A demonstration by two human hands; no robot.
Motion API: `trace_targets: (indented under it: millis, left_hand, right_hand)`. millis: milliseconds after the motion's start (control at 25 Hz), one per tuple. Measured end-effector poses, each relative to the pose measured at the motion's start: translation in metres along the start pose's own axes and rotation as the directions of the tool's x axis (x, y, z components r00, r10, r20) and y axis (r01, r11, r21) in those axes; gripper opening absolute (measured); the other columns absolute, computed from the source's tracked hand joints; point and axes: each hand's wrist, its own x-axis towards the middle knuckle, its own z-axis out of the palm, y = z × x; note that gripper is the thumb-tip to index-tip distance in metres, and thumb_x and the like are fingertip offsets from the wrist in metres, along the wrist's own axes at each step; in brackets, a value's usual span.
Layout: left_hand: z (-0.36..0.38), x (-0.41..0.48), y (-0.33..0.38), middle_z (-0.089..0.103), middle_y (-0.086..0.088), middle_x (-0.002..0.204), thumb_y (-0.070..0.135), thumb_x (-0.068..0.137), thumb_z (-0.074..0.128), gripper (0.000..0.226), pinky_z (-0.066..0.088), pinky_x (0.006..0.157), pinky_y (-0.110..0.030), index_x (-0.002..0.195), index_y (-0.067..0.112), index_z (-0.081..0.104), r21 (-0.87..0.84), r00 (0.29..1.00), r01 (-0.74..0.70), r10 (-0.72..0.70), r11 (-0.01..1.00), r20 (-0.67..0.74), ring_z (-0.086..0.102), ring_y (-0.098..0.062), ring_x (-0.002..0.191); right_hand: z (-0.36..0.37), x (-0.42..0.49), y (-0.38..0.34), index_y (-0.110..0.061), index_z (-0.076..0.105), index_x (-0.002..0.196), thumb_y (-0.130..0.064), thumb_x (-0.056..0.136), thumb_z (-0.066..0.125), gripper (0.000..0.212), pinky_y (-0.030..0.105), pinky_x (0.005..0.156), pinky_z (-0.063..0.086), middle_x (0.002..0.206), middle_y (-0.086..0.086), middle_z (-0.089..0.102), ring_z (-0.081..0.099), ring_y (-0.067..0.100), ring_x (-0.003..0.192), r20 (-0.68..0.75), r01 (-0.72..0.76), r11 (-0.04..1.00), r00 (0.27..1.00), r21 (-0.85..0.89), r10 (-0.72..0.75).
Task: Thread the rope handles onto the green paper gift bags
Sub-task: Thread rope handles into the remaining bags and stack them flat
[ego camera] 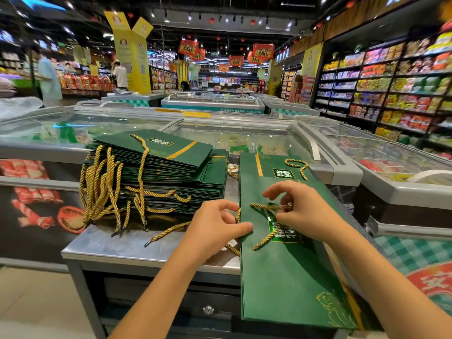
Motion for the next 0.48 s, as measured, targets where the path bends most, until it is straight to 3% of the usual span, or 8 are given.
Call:
trace_targets:
  millis: [80,160,240,400,480]
  left_hand:
    - [0.000,-0.001,-0.001,0.075,-0.004,0.078,0.036,0.074,0.088,0.048,0.058,0.087,-0.043,0.115,0.024,0.065,0.010,1.000,-0.016,0.016,1.000,-0.003,0.073,-0.013,0.078]
    - [0.000,-0.001,-0.002,0.074,-0.005,0.079,0.036,0.076,0.087,0.048,0.058,0.086,-0.040,0.118,0.024,0.065,0.027,0.999,-0.032,0.032,0.999,0.008,0.073,-0.013,0.078]
    - [0.002,-0.001,-0.003,0.073,-0.006,0.080,0.037,0.077,0.085,0.049,0.058,0.083,-0.037,0.120,0.024,0.065,0.049,0.999,-0.046,0.046,0.998,0.006,0.071,-0.013,0.078]
    - [0.004,0.000,-0.004,0.074,-0.001,0.079,0.040,0.078,0.083,0.048,0.057,0.083,-0.038,0.120,0.025,0.064,0.058,0.999,-0.053,0.053,0.997,0.004,0.071,-0.011,0.078]
    - [0.004,-0.001,-0.004,0.075,0.004,0.078,0.040,0.080,0.082,0.049,0.057,0.085,-0.037,0.122,0.025,0.063,0.051,0.998,-0.060,0.059,0.997,0.014,0.070,-0.009,0.078]
  right_hand:
    - [-0.002,-0.007,0.013,-0.030,0.073,0.098,-0.003,0.082,0.070,0.032,0.022,0.059,0.045,0.083,-0.015,0.067,0.053,0.009,0.062,-0.100,-0.035,0.999,0.994,-0.004,0.034]
    - [0.001,-0.017,0.023,-0.027,0.076,0.091,-0.008,0.086,0.072,0.020,0.023,0.061,0.042,0.068,-0.001,0.067,0.051,0.010,0.060,-0.166,-0.089,0.974,0.978,0.209,0.125]
    - [0.003,-0.020,0.027,-0.022,0.077,0.091,-0.008,0.090,0.071,0.016,0.030,0.067,0.048,0.080,0.019,0.069,0.056,0.016,0.068,-0.210,-0.098,0.919,0.959,0.382,0.189]
    - [0.003,-0.020,0.021,-0.015,0.076,0.096,-0.007,0.098,0.055,0.022,0.022,0.067,0.054,0.085,0.007,0.074,0.062,0.015,0.070,-0.219,-0.104,0.889,0.950,0.447,0.221]
    - [0.001,-0.021,0.019,-0.011,0.074,0.098,-0.003,0.100,0.045,0.030,0.018,0.062,0.052,0.086,0.011,0.074,0.060,0.013,0.067,-0.214,-0.103,0.867,0.949,0.487,0.233]
